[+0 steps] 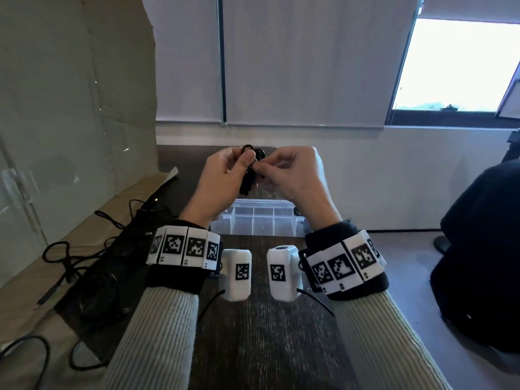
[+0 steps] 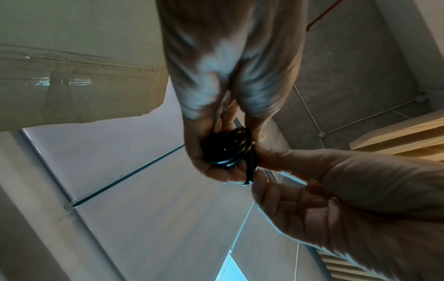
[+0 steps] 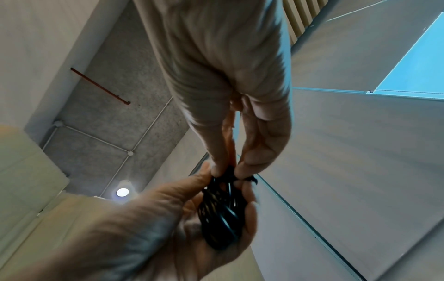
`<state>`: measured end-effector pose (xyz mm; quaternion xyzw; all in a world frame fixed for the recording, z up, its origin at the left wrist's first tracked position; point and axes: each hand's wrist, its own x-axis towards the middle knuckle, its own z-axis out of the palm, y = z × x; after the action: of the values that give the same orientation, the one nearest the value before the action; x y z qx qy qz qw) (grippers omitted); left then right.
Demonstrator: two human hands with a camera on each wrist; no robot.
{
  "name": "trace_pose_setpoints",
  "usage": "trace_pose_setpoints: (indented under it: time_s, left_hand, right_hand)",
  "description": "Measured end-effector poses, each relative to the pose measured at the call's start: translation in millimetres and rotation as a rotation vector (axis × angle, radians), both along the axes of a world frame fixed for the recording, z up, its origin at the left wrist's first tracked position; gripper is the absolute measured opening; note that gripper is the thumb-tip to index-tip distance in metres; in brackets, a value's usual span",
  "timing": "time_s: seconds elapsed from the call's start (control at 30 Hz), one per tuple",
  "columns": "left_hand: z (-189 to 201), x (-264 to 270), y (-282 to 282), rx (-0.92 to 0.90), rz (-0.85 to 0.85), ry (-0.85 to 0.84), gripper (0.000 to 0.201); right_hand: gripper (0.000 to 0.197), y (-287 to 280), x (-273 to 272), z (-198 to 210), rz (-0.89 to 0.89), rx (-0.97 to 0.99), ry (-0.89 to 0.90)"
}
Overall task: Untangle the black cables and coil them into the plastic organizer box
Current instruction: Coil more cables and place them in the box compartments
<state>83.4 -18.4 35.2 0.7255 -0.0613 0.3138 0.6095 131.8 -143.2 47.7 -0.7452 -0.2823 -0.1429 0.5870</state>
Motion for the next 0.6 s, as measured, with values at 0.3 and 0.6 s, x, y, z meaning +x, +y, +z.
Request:
trace_pose_setpoints:
  time_s: [0.3,0.6]
  left_hand:
    - [1.6,-0.1,-5.3,-0.012,0.035,-0.121,0.016]
    - [0.4,0.5,-4.4,0.086,0.002,-0.123,0.014]
  right_hand:
    - [0.015,8.6,-8.3,0.5,-0.096,-0.012,-0.108]
    - [0.025,9.1,-8.5,0.6,-0.126,0.046,-0.073]
